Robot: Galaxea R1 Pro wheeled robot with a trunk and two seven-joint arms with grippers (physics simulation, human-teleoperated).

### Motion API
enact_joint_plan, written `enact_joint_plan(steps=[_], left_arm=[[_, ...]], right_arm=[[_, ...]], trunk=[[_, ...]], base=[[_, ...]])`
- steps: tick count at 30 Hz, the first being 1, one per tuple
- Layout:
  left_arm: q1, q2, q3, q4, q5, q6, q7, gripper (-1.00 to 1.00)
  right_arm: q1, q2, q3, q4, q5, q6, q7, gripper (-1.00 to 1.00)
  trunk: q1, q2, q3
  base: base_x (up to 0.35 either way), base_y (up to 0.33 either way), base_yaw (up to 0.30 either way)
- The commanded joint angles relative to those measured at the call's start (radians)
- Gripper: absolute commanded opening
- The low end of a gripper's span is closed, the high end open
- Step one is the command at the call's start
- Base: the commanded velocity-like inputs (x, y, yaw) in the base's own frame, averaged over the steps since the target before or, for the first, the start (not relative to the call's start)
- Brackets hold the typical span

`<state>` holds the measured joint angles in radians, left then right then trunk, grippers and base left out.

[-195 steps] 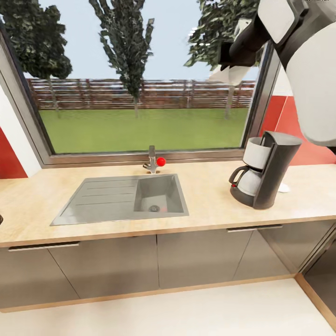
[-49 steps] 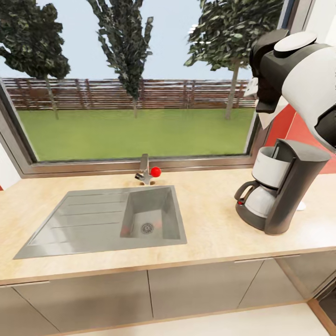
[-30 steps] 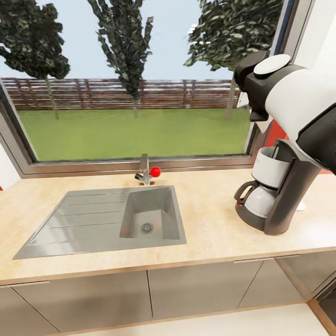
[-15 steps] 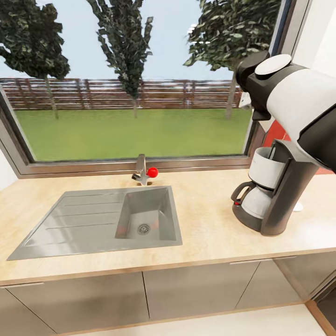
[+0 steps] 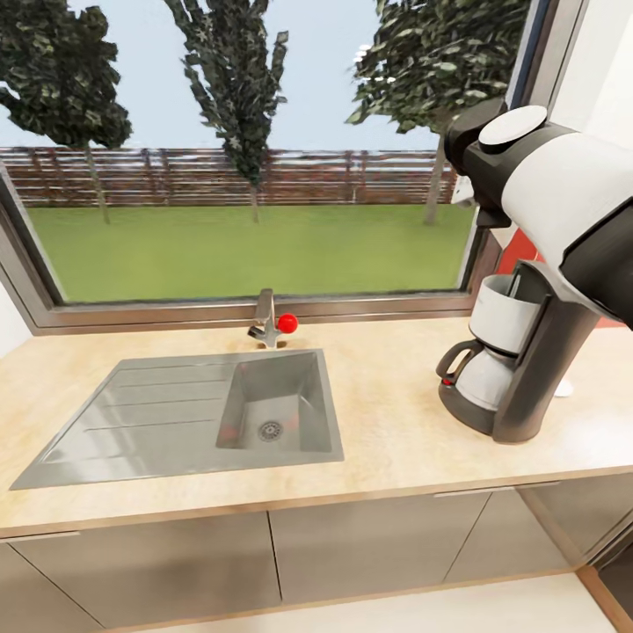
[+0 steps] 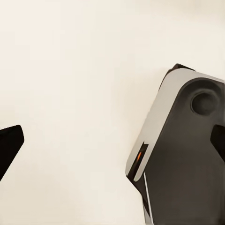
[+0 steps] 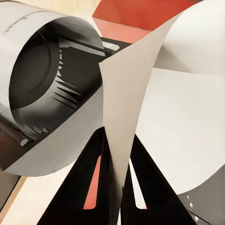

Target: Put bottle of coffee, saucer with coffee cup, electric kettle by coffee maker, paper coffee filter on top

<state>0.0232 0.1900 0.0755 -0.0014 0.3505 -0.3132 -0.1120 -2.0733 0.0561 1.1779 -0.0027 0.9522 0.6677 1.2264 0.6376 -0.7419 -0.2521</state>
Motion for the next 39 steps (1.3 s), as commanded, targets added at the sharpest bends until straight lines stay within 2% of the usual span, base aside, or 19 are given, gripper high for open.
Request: enact_joint_plan(steps=[1, 18, 26, 39], left_arm=[[0.001, 0.0, 0.007, 0.0, 0.006, -0.001, -0.009, 1.0], [0.0, -0.001, 0.007, 0.0, 0.005, 0.0, -0.009, 1.0], [0.0, -0.001, 0.007, 0.0, 0.005, 0.0, -0.009, 1.0], [0.0, -0.001, 0.007, 0.0, 0.005, 0.0, -0.009, 1.0]], right_arm=[[-0.001, 0.0, -0.006, 0.0, 0.006, 0.011, 0.0, -1.0], [-0.001, -0.004, -0.008, 0.0, 0.019, 0.01, -0.011, -1.0], [-0.001, -0.018, -0.008, 0.0, 0.02, 0.01, -0.011, -1.0], [-0.001, -0.019, -0.007, 0.0, 0.02, 0.007, -0.012, -1.0]], trunk=[[0.004, -0.008, -0.004], [0.069, -0.127, -0.058], [0.1, -0.183, -0.083], [0.15, -0.274, -0.124]], base=[[0.0, 0.0, 0.0], [0.0, 0.0, 0.0], [0.0, 0.0, 0.0], [0.0, 0.0, 0.0]])
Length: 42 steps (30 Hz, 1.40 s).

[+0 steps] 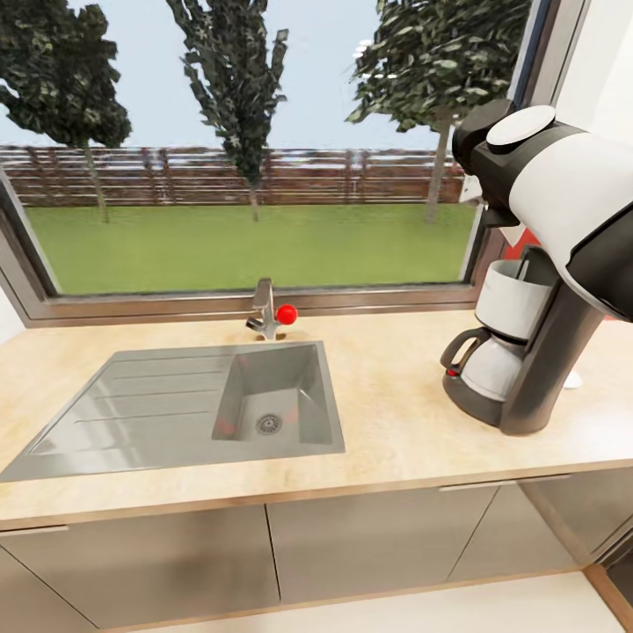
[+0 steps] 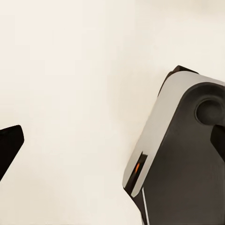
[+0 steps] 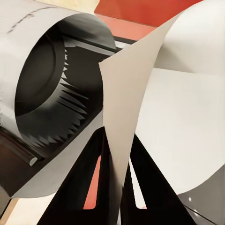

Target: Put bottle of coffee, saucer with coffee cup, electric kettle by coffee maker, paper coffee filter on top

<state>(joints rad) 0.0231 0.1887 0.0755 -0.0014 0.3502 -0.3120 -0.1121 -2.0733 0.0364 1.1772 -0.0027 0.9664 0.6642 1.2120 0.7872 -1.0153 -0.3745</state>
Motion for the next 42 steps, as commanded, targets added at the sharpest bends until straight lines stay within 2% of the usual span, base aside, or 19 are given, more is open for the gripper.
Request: enact_joint_plan(steps=[1, 9, 21, 42], left_arm=[[0.0, 0.0, 0.007, 0.0, 0.006, -0.001, -0.009, 1.0], [0.0, 0.0, 0.007, 0.0, 0.006, -0.001, -0.009, 1.0], [0.001, -0.001, 0.006, 0.0, 0.006, -0.001, -0.009, 1.0], [0.0, 0.0, 0.006, 0.0, 0.006, 0.005, -0.009, 1.0]], right_arm=[[-0.001, 0.0, -0.006, 0.0, 0.006, 0.011, 0.003, -1.0], [-0.001, -0.002, -0.006, 0.0, 0.006, 0.009, 0.003, -1.0], [-0.001, -0.016, -0.005, 0.0, 0.006, 0.008, 0.004, -1.0], [-0.001, -0.016, -0.005, 0.0, 0.006, 0.008, -0.006, -1.0]], trunk=[[0.004, -0.008, -0.004], [0.035, -0.064, -0.029], [0.035, -0.064, -0.029], [0.035, -0.064, -0.029]], base=[[0.0, 0.0, 0.0], [0.0, 0.0, 0.0], [0.005, -0.03, 0.0], [0.044, -0.007, 0.0]])
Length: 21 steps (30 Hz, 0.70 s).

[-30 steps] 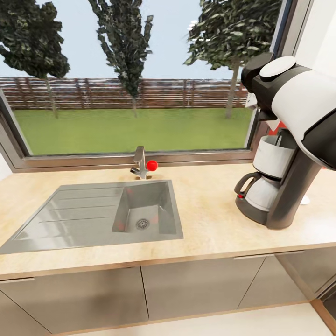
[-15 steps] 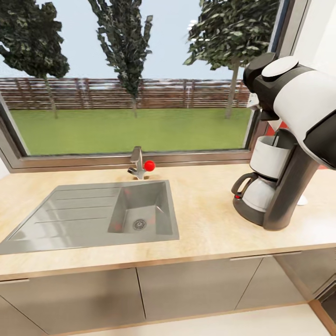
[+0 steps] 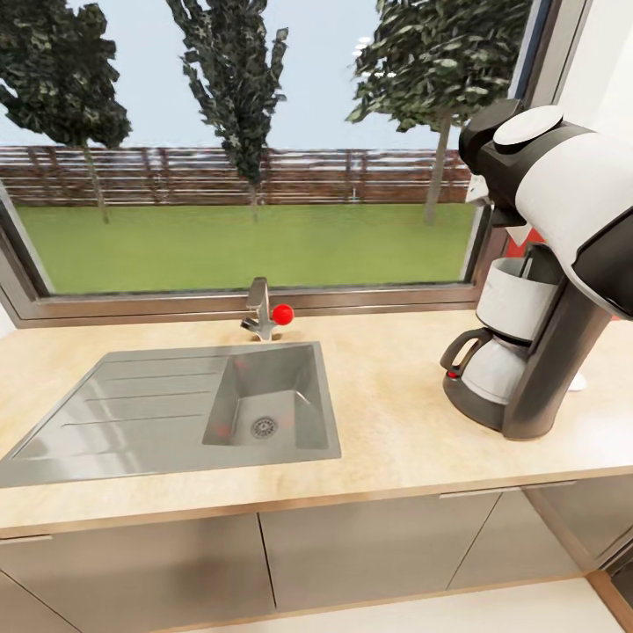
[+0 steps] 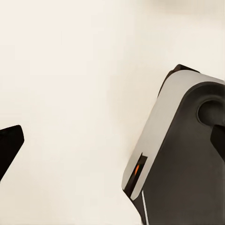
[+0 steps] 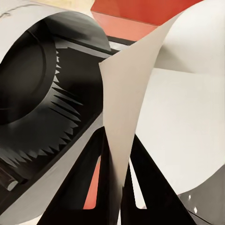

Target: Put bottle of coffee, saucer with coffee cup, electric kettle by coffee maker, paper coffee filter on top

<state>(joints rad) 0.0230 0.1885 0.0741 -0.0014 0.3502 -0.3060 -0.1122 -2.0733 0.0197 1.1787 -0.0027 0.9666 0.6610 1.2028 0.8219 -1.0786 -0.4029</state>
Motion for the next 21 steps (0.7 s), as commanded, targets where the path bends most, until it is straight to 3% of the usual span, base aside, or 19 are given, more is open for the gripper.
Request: enact_joint_plan(steps=[1, 18, 21], left_arm=[[0.0, 0.0, 0.007, 0.0, 0.006, -0.001, -0.009, 1.0], [0.0, -0.001, 0.007, 0.0, 0.006, -0.001, -0.009, 1.0], [0.0, -0.001, 0.007, 0.0, 0.006, -0.001, -0.009, 1.0]], right_arm=[[-0.001, 0.0, -0.007, 0.0, 0.006, 0.011, 0.003, -1.0], [-0.001, 0.006, -0.005, 0.0, 0.007, 0.01, 0.016, -1.0], [-0.001, 0.006, -0.005, 0.0, 0.007, 0.009, 0.016, -1.0]], trunk=[[0.0, -0.001, -0.001], [0.0, -0.001, -0.001], [0.012, -0.022, -0.01]], base=[[0.006, 0.003, 0.0], [0.001, 0.0, 0.0], [0.0, 0.0, 0.0]])
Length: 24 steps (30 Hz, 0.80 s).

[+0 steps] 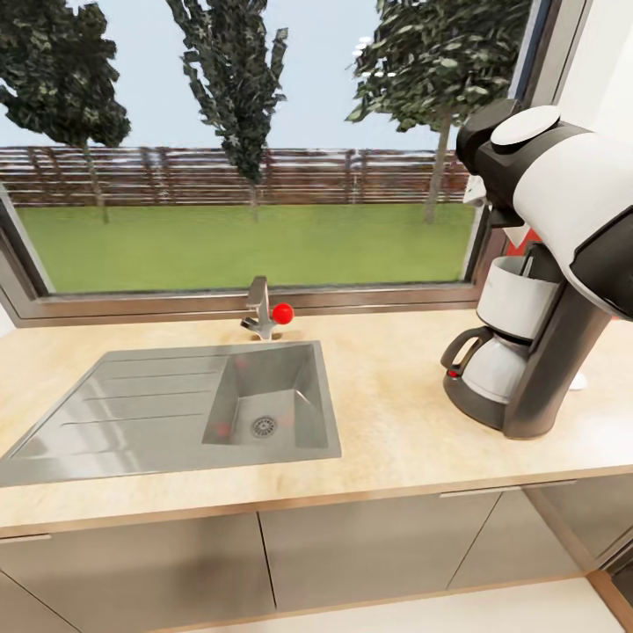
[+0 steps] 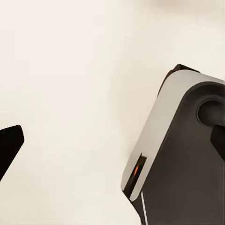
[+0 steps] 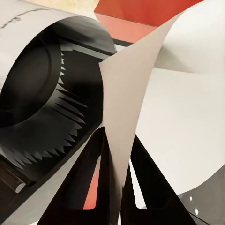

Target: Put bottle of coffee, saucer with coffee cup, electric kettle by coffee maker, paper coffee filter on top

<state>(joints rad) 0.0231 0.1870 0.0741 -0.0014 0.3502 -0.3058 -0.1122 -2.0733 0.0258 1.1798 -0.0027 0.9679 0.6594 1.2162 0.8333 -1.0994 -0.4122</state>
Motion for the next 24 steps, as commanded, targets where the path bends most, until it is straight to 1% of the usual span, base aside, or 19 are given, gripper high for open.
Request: enact_joint_plan(steps=[1, 9, 10, 13, 15, 16, 19, 24], left_arm=[[0.0, 0.0, 0.007, 0.0, 0.006, -0.001, -0.009, 1.0], [0.001, -0.001, 0.007, 0.0, 0.006, -0.001, -0.009, 1.0], [0.001, -0.001, 0.007, 0.0, 0.006, -0.001, -0.009, 1.0], [0.001, -0.001, 0.006, 0.0, 0.006, -0.001, -0.009, 1.0], [0.001, -0.001, 0.006, 0.0, 0.006, -0.002, -0.009, 1.0], [0.001, -0.001, 0.006, 0.0, 0.006, -0.002, -0.009, 1.0], [0.001, -0.002, 0.006, 0.0, 0.006, -0.001, -0.009, 1.0], [0.001, -0.003, 0.006, 0.0, 0.006, -0.001, -0.009, 1.0]], right_arm=[[-0.001, 0.0, -0.006, 0.0, 0.006, 0.011, 0.003, -1.0], [-0.001, 0.005, -0.005, 0.0, 0.007, 0.012, 0.003, -1.0], [-0.001, 0.005, -0.005, 0.0, 0.008, 0.012, 0.003, -1.0], [-0.001, 0.005, -0.005, 0.0, 0.033, 0.011, 0.004, -1.0], [-0.001, 0.005, -0.006, 0.0, 0.058, 0.012, 0.004, -1.0], [-0.001, 0.005, -0.006, 0.0, 0.062, 0.012, 0.004, -1.0], [-0.001, 0.005, -0.006, 0.0, 0.072, 0.012, 0.005, -1.0], [-0.001, 0.004, -0.006, 0.0, 0.077, 0.012, 0.005, -1.0]], trunk=[[0.004, -0.008, -0.004], [0.035, -0.064, -0.029], [0.035, -0.064, -0.029], [0.035, -0.064, -0.029], [0.035, -0.064, -0.029], [0.035, -0.064, -0.029], [0.046, -0.085, -0.039], [0.065, -0.12, -0.054]], base=[[0.0, 0.0, 0.0], [0.0, 0.0, 0.0], [0.0, 0.0, 0.0], [0.0, 0.0, 0.0], [0.0, 0.0, 0.0], [0.0, 0.0, 0.0], [0.0, 0.0, 0.0], [0.0, 0.0, 0.0]])
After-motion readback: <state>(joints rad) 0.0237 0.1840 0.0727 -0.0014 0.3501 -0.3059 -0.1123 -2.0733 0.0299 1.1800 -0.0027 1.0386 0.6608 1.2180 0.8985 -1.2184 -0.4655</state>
